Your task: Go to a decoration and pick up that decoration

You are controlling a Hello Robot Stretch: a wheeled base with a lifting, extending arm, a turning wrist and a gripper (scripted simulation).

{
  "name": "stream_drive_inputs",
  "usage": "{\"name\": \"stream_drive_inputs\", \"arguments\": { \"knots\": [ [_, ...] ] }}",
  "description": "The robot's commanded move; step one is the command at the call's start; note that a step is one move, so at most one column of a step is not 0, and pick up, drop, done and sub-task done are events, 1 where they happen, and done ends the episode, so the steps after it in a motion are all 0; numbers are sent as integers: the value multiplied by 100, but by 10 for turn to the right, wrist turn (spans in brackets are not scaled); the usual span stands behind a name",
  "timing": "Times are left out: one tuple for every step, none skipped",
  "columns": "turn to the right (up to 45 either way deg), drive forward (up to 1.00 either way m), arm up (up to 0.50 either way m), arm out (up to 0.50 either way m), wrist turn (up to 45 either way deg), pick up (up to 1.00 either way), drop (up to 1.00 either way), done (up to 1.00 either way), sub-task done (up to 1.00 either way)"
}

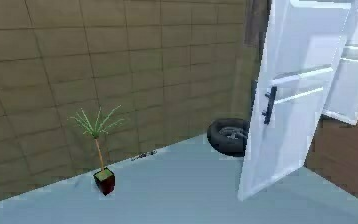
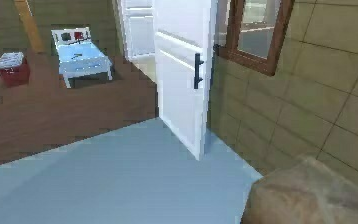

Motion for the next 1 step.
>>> {"name": "stream_drive_inputs", "arguments": {
  "knots": [
    [450,0,0,0,0,0,0,0,0]
  ]
}}
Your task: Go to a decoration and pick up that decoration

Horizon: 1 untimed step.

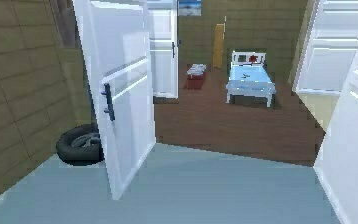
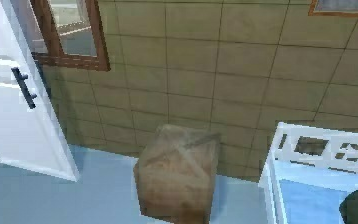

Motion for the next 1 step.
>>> {"name": "stream_drive_inputs", "arguments": {
  "knots": [
    [0,5,0,0,0,0,0,0,0]
  ]
}}
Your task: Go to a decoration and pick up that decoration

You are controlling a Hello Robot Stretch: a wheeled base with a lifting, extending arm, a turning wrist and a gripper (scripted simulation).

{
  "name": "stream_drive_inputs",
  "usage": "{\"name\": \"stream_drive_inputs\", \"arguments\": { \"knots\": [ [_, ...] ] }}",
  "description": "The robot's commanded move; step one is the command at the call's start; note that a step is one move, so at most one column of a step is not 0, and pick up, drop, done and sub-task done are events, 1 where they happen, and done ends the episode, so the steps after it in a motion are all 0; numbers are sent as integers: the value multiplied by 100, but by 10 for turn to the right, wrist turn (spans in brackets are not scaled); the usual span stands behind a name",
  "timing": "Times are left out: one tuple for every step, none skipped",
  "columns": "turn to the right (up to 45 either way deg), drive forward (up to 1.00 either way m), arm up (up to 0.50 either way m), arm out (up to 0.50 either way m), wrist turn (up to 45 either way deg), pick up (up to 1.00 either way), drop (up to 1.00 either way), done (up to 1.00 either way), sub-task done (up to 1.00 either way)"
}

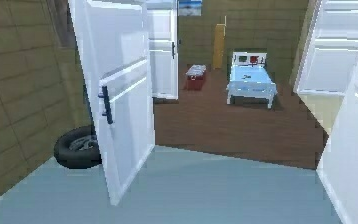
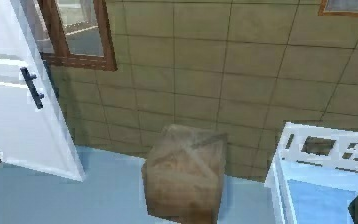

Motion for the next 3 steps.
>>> {"name": "stream_drive_inputs", "arguments": {
  "knots": [
    [90,0,0,0,0,0,0,0,0],
    [0,100,0,0,0,0,0,0,0],
    [30,0,0,0,0,0,0,0,0]
  ]
}}
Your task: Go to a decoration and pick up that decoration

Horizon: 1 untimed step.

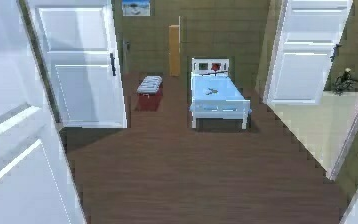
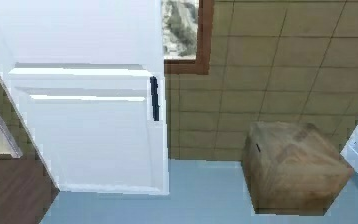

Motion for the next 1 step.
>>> {"name": "stream_drive_inputs", "arguments": {
  "knots": [
    [0,100,0,0,0,0,0,0,0]
  ]
}}
